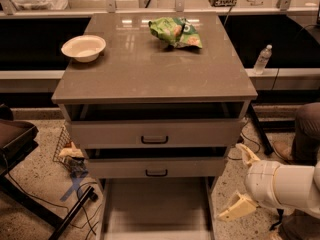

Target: Close bottom drawer

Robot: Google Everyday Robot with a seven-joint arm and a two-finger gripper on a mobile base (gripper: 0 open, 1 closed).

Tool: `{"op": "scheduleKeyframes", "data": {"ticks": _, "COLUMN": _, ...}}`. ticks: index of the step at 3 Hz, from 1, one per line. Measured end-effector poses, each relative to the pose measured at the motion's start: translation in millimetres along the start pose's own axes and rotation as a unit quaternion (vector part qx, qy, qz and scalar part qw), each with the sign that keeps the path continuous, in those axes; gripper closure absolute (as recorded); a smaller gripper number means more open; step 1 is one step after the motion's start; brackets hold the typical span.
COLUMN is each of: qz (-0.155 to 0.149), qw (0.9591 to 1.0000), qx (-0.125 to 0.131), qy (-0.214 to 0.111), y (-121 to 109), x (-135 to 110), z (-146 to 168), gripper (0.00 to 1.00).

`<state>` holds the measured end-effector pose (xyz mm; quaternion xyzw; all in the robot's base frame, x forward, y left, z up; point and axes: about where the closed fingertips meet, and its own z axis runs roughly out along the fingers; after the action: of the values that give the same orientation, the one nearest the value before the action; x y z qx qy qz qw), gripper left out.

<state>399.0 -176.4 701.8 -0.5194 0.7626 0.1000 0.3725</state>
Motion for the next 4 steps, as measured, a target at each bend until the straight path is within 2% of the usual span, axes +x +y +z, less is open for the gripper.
{"op": "scheduleKeyframes", "data": {"ticks": 1, "qz": 0.000, "qw": 1.0000, "qx": 0.000, "qy": 0.000, "y": 0.0, "x": -0.1, "z": 0.0, "gripper": 0.00}}
{"op": "scheduleKeyframes", "data": {"ticks": 2, "qz": 0.042, "qw": 0.9990, "qx": -0.010, "qy": 0.008, "y": -1.0, "x": 40.3, "z": 42.9, "gripper": 0.00}}
{"op": "scheduleKeyframes", "data": {"ticks": 3, "qz": 0.068, "qw": 0.9976, "qx": -0.006, "qy": -0.006, "y": -2.7, "x": 98.0, "z": 81.1, "gripper": 0.00}}
{"op": "scheduleKeyframes", "data": {"ticks": 4, "qz": 0.049, "qw": 0.9977, "qx": -0.010, "qy": -0.047, "y": 0.9, "x": 164.6, "z": 118.2, "gripper": 0.24}}
